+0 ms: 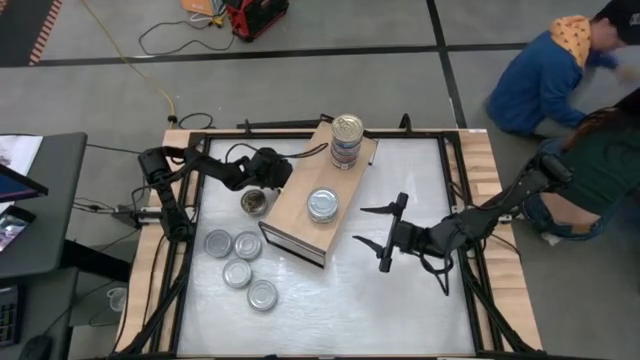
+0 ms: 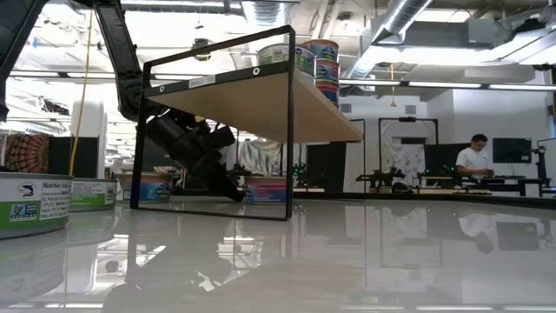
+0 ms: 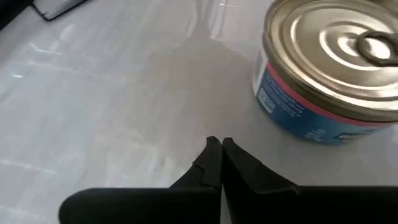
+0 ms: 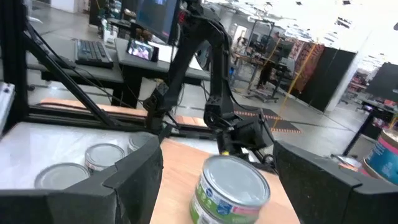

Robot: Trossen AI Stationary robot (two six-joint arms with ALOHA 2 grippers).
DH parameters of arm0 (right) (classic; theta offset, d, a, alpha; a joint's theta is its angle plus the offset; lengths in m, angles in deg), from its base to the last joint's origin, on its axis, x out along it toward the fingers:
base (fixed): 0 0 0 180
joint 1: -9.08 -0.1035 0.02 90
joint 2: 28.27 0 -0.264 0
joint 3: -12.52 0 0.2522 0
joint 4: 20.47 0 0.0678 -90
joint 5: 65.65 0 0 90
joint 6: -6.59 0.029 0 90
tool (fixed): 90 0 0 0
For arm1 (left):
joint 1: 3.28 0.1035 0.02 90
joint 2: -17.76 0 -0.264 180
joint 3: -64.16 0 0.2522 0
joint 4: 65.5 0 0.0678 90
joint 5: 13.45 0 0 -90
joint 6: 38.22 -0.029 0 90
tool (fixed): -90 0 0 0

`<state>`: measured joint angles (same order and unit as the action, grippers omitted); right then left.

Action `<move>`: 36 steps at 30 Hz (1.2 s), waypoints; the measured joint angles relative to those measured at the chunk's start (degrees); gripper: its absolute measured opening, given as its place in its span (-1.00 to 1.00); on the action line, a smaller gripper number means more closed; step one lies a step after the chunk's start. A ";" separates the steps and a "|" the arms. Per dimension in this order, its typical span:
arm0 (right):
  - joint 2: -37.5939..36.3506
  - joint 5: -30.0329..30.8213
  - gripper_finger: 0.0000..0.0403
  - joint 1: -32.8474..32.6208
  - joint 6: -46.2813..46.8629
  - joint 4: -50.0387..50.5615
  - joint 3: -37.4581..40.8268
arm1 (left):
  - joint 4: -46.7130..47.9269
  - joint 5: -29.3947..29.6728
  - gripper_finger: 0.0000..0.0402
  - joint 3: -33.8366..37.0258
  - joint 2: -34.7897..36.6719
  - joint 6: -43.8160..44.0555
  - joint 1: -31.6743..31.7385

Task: Stack canned seafood by type on shelf
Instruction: Adjust the blue tuna can

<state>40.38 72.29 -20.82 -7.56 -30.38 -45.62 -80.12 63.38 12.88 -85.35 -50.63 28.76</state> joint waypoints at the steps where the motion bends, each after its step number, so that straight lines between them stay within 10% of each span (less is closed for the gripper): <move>1: -0.11 1.02 0.63 0.08 0.50 1.07 0.00 | 0.12 1.81 -1.00 0.00 0.00 0.07 -0.08; 8: -0.60 13.19 0.63 -2.44 5.03 5.96 -0.02 | -0.28 8.40 -1.00 2.78 4.96 -0.13 1.90; 21: 4.34 -2.64 0.63 7.54 42.02 30.89 3.19 | 4.02 21.04 -1.00 10.83 25.72 2.36 4.84; 36: 31.53 -5.42 0.63 20.32 41.84 -3.62 9.41 | 0.81 14.93 -1.00 20.65 48.64 10.66 2.12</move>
<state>71.91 66.86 -0.50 34.27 -34.01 -36.21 -79.31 78.30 33.54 -36.71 -39.96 30.87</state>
